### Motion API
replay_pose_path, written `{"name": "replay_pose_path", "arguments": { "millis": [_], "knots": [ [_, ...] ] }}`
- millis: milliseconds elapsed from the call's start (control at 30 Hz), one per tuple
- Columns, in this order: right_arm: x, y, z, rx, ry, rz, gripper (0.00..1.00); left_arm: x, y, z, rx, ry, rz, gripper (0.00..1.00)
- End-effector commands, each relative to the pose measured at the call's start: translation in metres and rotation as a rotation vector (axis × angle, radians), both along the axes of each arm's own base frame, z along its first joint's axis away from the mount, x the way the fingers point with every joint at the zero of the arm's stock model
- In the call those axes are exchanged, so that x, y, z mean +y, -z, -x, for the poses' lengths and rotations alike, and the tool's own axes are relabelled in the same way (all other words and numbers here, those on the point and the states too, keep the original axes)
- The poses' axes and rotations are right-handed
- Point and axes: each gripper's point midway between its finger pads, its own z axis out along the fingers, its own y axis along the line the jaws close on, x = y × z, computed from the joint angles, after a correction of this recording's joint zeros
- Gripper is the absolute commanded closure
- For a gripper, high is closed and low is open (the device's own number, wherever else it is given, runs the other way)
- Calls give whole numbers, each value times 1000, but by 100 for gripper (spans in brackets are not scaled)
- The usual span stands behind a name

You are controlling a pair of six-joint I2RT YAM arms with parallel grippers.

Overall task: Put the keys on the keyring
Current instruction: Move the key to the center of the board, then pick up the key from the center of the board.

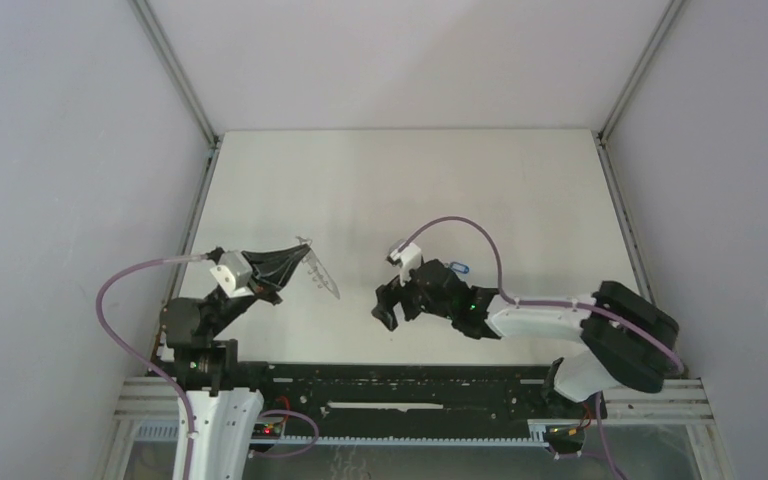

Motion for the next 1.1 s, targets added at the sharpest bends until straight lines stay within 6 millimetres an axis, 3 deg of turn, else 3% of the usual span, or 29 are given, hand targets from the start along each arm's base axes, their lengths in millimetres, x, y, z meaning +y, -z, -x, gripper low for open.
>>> {"name": "replay_pose_path", "arguments": {
  "millis": [0, 67, 200, 267, 333, 400, 433, 467, 567, 733, 900, 1067],
  "knots": [
    [-39, -53, -22, 38, 214, -142, 0, -5, -17, 9, -45, 43, -1, 100],
    [-55, -66, -30, 108, 254, -235, 0, -5, -19, 10, -52, 45, -5, 100],
    [-53, -40, -21, 240, 149, -221, 0, -5, -24, 10, -70, 45, -4, 100],
    [-64, -32, -28, 175, 257, -72, 4, -5, -25, 11, -73, 42, -7, 100],
    [-84, -45, -33, 18, 413, 61, 1, -5, -27, 13, -80, 43, -13, 100],
    [-98, -65, -36, -4, 557, -10, 0, -5, -28, 14, -84, 46, -16, 100],
    [-110, -62, -40, 66, 646, -62, 0, -5, -28, 15, -85, 48, -15, 100],
    [-112, -56, -39, 138, 625, -91, 3, -6, -28, 15, -85, 51, -15, 100],
    [-89, -47, -25, 164, 466, -85, 23, -6, -28, 16, -81, 53, -10, 100],
    [-37, -28, 12, 93, 395, 31, 22, -7, -26, 17, -74, 60, -13, 100],
    [5, 3, 18, 170, 380, 56, 43, -7, -29, 17, -76, 64, -15, 100],
    [21, 16, 16, 172, 384, 84, 44, -7, -31, 19, -80, 65, -16, 100]
  ]
}}
